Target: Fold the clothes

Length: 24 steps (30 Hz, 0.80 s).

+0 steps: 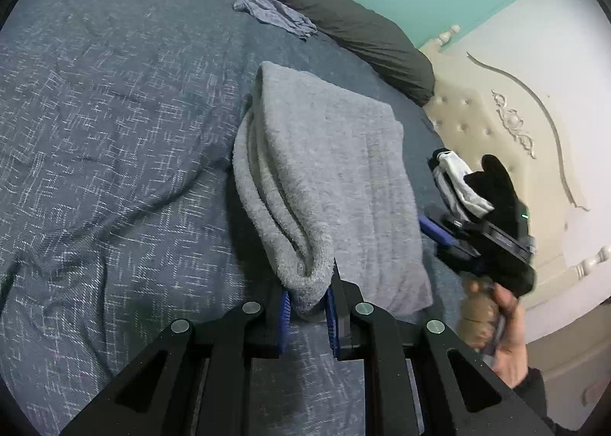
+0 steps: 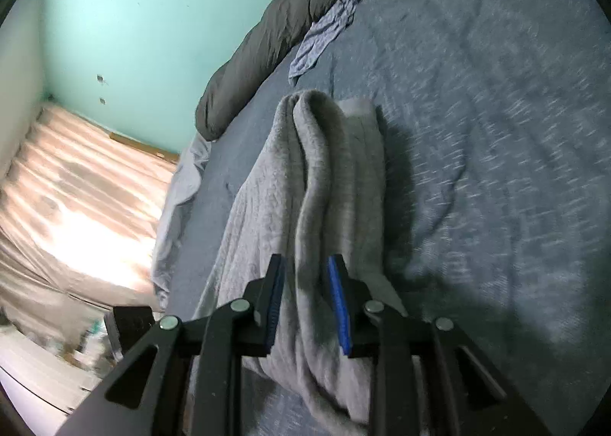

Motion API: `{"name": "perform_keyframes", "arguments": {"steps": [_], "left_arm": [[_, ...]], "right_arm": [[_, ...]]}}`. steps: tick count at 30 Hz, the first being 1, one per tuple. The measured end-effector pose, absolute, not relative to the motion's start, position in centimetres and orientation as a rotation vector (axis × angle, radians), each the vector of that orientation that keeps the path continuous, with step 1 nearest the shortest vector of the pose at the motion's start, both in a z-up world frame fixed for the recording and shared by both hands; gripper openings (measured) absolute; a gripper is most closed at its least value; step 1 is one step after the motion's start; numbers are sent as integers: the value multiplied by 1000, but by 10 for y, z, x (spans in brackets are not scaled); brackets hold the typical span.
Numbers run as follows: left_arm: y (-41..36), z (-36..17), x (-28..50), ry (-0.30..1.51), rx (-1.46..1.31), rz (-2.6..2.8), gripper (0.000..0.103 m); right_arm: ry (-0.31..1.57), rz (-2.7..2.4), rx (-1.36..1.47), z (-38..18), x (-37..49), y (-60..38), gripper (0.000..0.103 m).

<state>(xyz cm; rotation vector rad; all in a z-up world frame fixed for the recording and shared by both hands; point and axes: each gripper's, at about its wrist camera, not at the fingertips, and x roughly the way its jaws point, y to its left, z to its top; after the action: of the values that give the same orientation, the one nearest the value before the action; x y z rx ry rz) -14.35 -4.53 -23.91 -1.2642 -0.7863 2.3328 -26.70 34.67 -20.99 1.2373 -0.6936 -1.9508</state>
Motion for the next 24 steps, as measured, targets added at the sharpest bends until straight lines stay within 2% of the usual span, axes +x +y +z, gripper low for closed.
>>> {"name": "perform_keyframes", "arguments": {"steps": [1,2,6,11,20,24], "left_arm": [[-47,-241,-145,-793,-1272,2330,17],[-49,-242,-145,-792,-1279,2328,18],[-57,-240,-143,-773,-1270,2326,20],[-65,-241,-138,-815,-1228,2326,23],[-76,-242,-132,-872,-1102,2364,24],[-70,-241,-132,-790,-1085,2366,24]], "right_arm": [[-661,-1973,1234,-207,-260,339,41],[-627,-1994,1231,-204,-254,331,42],[-529,-2005,1215,-196,-198,301,43],[-316,-2006,1233,-195,-172,284,43],[-48,-2062,1346,-202,-174,257,43],[50,-2046,1380,-207,-168,246,42]]}}
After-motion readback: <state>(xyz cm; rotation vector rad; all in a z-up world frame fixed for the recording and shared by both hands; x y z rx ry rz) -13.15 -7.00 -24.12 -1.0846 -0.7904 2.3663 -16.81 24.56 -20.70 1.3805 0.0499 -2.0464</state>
